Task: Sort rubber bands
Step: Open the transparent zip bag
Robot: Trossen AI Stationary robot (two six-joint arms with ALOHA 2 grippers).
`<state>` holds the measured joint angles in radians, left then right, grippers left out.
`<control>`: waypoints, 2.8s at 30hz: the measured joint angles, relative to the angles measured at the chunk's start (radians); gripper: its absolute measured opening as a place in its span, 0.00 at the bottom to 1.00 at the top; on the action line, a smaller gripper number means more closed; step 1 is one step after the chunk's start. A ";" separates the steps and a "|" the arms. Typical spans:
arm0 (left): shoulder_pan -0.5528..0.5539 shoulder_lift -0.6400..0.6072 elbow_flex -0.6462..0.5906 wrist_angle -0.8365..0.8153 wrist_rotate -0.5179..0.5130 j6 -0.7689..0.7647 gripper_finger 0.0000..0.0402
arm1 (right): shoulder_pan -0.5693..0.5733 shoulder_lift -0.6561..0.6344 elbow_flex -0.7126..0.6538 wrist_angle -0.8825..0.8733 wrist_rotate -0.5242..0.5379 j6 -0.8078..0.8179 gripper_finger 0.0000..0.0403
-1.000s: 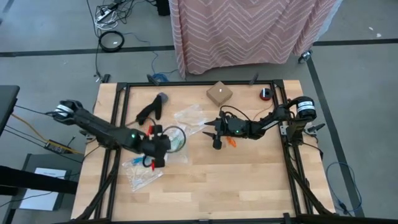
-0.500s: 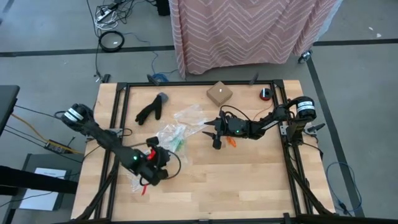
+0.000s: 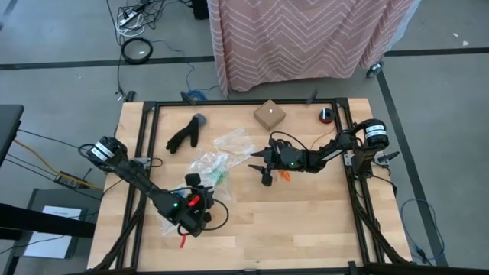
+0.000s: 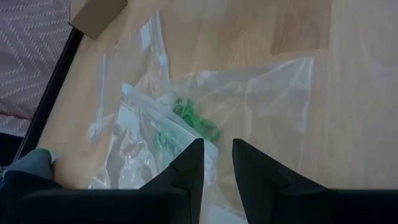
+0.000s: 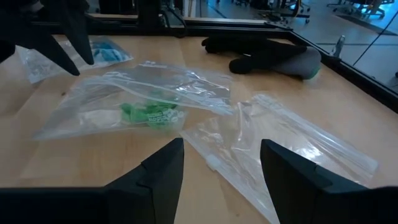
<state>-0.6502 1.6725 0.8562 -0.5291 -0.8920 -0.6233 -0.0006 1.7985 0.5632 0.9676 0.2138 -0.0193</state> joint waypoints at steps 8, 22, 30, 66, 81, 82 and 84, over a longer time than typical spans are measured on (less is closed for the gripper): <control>0.000 0.008 -0.001 0.001 0.002 -0.036 0.23 | 0.001 0.000 0.000 0.000 0.000 0.000 0.50; 0.000 0.021 0.081 -0.115 0.084 -0.131 0.23 | 0.002 0.000 0.000 0.000 -0.008 0.000 0.50; -0.065 0.022 0.106 -0.410 0.000 -0.239 0.14 | 0.003 0.000 0.000 -0.003 -0.027 0.002 0.49; -0.193 -0.006 0.050 -0.294 -0.048 -0.031 0.14 | 0.005 -0.001 0.000 0.002 -0.047 0.079 0.48; -0.150 0.005 0.021 -0.079 -0.090 -0.005 0.32 | 0.026 -0.001 0.000 0.003 -0.053 0.102 0.48; -0.143 0.004 0.021 -0.074 -0.086 -0.004 0.32 | 0.028 -0.001 0.000 0.002 -0.053 0.104 0.48; -0.129 0.004 0.021 -0.073 -0.083 0.013 0.33 | 0.031 -0.001 0.000 0.002 -0.053 0.106 0.48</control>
<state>-0.7795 1.6764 0.8776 -0.6017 -0.9752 -0.6099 0.0308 1.7977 0.5632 0.9698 0.1612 0.0868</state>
